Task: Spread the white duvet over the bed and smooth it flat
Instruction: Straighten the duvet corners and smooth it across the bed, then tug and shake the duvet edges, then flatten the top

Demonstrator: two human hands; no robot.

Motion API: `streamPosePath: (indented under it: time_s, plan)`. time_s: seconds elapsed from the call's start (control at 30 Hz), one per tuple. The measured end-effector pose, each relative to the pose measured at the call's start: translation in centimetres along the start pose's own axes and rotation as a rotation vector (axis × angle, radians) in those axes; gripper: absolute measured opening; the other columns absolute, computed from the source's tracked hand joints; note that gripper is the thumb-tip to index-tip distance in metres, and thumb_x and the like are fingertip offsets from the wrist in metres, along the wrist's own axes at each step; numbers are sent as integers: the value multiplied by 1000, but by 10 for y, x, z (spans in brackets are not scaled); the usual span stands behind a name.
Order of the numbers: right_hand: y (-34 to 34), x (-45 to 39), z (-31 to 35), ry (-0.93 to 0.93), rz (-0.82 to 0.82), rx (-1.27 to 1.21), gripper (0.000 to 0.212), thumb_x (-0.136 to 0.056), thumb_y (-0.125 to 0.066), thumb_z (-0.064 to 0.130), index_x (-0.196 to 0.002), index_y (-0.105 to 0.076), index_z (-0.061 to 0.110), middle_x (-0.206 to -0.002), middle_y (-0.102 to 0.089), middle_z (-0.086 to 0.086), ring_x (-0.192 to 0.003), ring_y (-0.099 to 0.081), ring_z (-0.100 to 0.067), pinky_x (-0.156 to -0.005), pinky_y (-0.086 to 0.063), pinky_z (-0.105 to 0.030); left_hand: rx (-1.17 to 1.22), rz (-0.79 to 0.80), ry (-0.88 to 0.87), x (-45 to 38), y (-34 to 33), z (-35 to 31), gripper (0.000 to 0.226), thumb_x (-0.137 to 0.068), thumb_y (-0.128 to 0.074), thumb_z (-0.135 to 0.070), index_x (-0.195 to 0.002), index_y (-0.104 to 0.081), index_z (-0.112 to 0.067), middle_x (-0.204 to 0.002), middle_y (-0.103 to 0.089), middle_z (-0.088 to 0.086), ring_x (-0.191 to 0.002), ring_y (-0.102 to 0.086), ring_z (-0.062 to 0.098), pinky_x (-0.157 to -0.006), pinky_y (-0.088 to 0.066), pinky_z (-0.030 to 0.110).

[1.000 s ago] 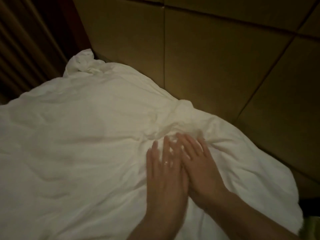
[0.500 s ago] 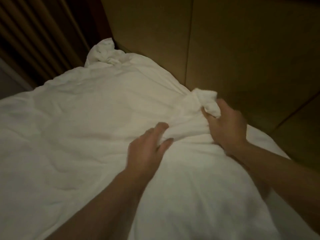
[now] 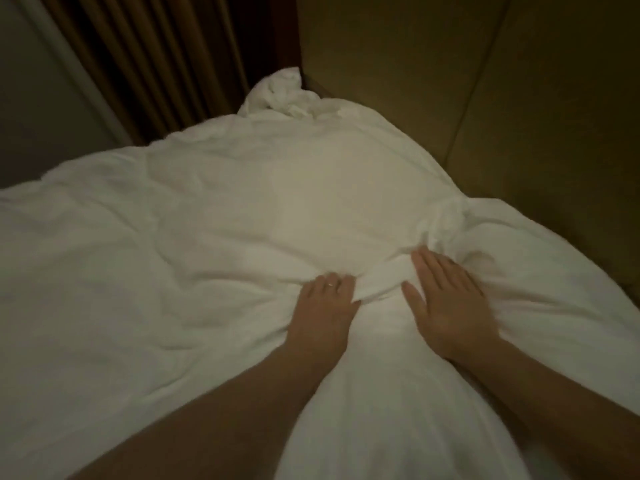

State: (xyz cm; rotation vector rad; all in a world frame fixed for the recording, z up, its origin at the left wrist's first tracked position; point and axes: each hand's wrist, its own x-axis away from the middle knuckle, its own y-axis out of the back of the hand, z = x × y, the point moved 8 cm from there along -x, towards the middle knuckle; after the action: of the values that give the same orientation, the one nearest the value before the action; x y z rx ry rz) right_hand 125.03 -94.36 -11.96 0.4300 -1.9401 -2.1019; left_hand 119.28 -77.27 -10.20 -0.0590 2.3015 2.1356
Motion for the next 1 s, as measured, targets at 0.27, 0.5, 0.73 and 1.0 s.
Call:
streamPosePath:
  time_s: [0.27,0.5,0.73,1.0]
  plan:
    - [302,82,164,240,-251,-286,59,-96,-28,55,-137,-53,20,-140,-55,-2,-130,-48,-21,-111,-21,-36,301,-371,-60,120,310,38,57,-89,-49,-40,-140,-51,-16,-148,-47,1,-137,-42,18,-111,-30,33]
    - [504,177,319,613,-39,-157,126,-47,-74,72,-153,-28,20,-160,-26,-5,-140,-28,-21,-114,-9,-32,-59,-250,392,372,527,154,124,-70,-68,-67,-152,16,-31,-154,29,-19,-148,5,4,-116,0,15]
    - [597,327,495,1092,-64,-239,119,-83,-57,66,-133,47,40,-134,56,16,-127,47,-7,-104,28,-28,-101,-341,924,610,633,150,112,-86,-64,-54,-148,27,-37,-156,29,-19,-145,20,2,-122,0,26]
    - [600,530,637,1516,51,-298,111,-88,-49,67,-128,50,38,-148,44,8,-143,32,-13,-116,18,-32,-85,-358,1330,888,632,140,113,-84,-65,-57,-139,33,-45,-144,39,-26,-138,24,-2,-113,11,24]
